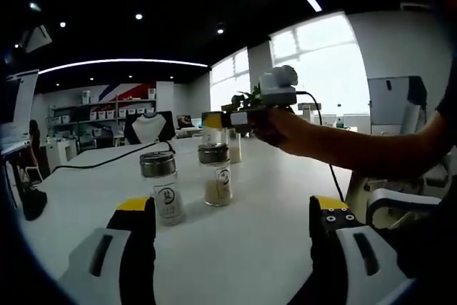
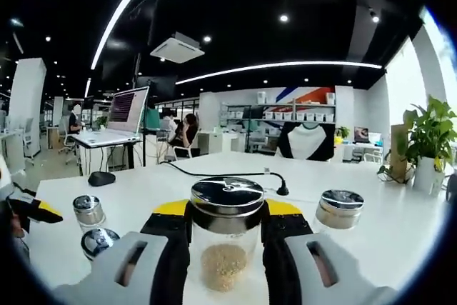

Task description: Rotate the seasoning bottle until the label or dispensing opening points toward the visible target arrow and the bottle remains upright within the marked orientation range

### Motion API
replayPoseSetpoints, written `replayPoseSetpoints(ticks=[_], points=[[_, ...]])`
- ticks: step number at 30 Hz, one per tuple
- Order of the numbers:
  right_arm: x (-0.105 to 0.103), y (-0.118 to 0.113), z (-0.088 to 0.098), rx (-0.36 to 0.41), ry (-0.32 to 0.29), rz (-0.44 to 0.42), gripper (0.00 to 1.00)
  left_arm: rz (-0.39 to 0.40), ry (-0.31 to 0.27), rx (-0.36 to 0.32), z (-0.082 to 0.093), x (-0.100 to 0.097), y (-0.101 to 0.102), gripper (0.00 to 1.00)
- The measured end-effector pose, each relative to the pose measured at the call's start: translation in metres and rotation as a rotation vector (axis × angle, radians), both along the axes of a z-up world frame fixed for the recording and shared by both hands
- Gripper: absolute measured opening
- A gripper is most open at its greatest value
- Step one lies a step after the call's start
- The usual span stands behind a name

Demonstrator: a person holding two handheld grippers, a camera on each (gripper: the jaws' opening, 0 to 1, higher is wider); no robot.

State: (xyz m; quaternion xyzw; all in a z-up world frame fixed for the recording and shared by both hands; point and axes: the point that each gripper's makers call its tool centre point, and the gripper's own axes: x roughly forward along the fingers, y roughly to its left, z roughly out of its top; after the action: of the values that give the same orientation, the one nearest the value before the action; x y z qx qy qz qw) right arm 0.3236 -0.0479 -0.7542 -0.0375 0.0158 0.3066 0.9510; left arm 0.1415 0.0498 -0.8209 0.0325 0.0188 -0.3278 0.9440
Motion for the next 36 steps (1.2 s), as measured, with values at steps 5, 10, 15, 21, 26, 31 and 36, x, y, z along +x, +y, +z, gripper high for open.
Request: replayPoseSetpoints(ticks=[5, 10, 15, 21, 26, 31, 36], points=[[-0.023, -0.013, 0.001, 0.041, 0.008, 0.002, 0.36, -0.004, 0.002, 0.001, -0.001, -0.001, -0.002, 0.93], [-0.054, -0.017, 0.005, 0.082, 0.013, 0.039, 0.36, -0.015, -0.002, -0.004, 0.000, -0.002, -0.006, 0.92], [-0.094, -0.009, 0.015, 0.082, -0.008, 0.092, 0.36, -0.043, -0.006, -0.031, 0.004, -0.006, -0.008, 0.87], [-0.115, 0.000, 0.010, 0.099, 0.007, 0.128, 0.36, -0.064, -0.008, -0.036, 0.004, -0.010, -0.012, 0.83], [-0.136, 0.009, 0.008, 0.112, 0.008, 0.188, 0.36, -0.087, -0.021, -0.040, 0.007, -0.013, -0.017, 0.80], [-0.154, 0.025, 0.004, 0.118, 0.012, 0.280, 0.36, -0.110, -0.038, -0.037, 0.009, -0.011, -0.024, 0.67], [-0.165, 0.031, 0.005, 0.106, 0.001, 0.304, 0.36, -0.119, -0.063, -0.053, 0.025, -0.001, -0.037, 0.62]])
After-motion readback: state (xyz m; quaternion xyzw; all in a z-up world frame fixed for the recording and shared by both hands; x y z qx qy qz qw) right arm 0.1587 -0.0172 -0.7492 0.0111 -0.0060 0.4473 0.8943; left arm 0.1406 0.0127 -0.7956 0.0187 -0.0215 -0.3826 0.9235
